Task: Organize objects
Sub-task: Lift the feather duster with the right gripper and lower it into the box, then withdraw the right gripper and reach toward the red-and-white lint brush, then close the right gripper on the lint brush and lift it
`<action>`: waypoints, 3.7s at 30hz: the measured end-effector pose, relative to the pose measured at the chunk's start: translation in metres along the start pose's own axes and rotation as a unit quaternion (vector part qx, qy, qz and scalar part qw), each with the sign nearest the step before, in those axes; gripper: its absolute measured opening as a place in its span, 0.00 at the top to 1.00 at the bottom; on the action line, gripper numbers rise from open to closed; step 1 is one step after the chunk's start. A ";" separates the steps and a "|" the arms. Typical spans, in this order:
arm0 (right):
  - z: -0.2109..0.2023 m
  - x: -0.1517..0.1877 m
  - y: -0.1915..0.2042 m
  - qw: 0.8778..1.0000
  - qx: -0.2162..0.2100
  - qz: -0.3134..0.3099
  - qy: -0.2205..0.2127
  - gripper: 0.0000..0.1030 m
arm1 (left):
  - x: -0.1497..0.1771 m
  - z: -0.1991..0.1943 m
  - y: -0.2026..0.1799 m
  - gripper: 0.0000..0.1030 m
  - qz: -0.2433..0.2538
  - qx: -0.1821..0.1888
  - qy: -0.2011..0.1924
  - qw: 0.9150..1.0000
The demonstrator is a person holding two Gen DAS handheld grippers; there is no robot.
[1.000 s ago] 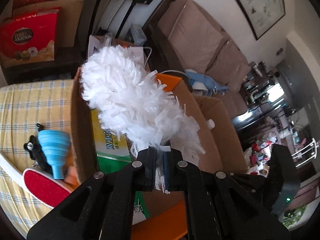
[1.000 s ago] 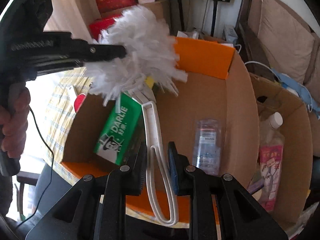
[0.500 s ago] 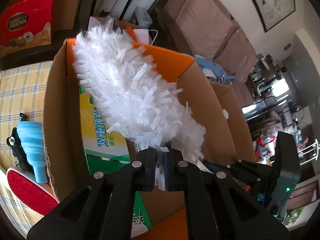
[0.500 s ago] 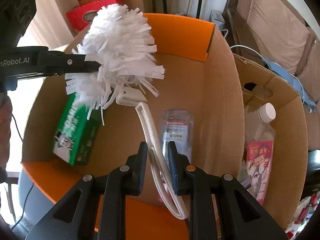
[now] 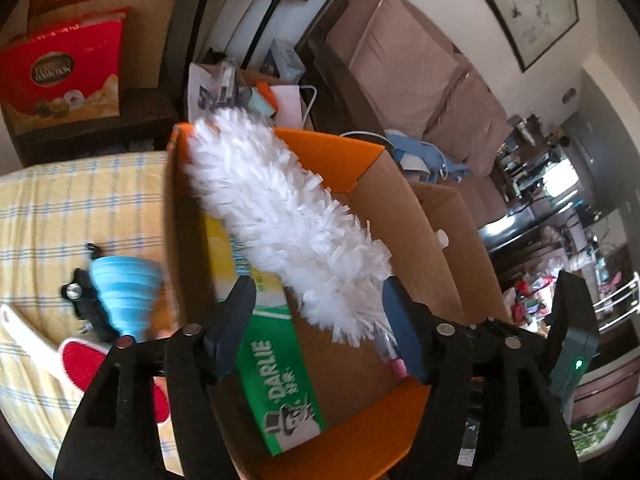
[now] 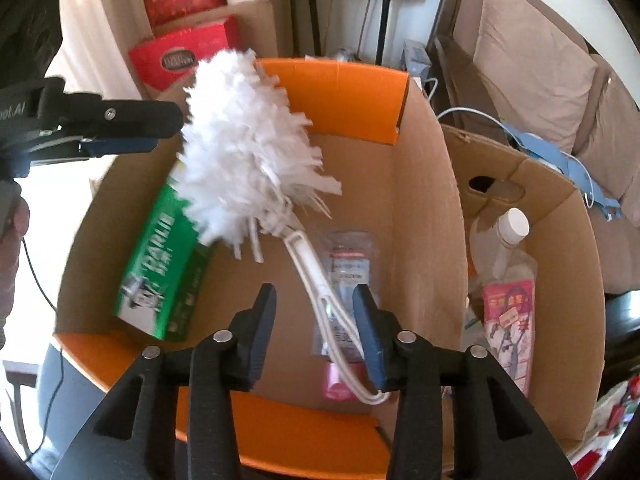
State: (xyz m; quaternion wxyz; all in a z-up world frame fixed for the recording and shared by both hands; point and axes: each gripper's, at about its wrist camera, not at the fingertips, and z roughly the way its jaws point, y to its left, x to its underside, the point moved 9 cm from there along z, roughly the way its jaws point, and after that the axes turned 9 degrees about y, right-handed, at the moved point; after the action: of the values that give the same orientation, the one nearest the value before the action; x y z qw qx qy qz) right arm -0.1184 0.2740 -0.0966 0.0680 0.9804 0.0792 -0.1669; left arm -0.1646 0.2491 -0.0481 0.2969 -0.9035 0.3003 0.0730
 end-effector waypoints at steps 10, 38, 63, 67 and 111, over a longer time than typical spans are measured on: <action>-0.025 -0.013 0.032 0.998 -0.046 0.027 -0.036 0.53 | 0.029 -0.056 0.036 0.17 -0.010 -0.017 -0.035 0.999; -0.025 -0.026 0.182 0.991 -0.105 -0.058 -0.051 0.30 | 0.102 -0.131 0.168 0.00 -0.056 -0.113 -0.071 0.990; 0.075 -0.068 0.272 0.982 -0.026 -0.177 0.058 0.30 | 0.134 -0.122 0.263 0.00 -0.124 -0.121 -0.047 0.984; 0.087 -0.072 0.276 0.977 -0.006 -0.202 0.068 0.30 | 0.136 -0.117 0.272 0.00 -0.132 -0.118 -0.042 0.983; 0.094 0.007 0.289 0.979 -0.091 -0.154 0.102 0.37 | 0.152 -0.059 0.235 0.02 -0.180 0.027 -0.019 0.983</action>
State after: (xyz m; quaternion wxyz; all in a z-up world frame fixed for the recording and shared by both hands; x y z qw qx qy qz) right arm -0.0901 -0.0223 -0.1565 0.1215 0.9581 0.2507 -0.0662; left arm -0.1825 -0.0121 -0.1627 0.3347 -0.9331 0.1288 0.0276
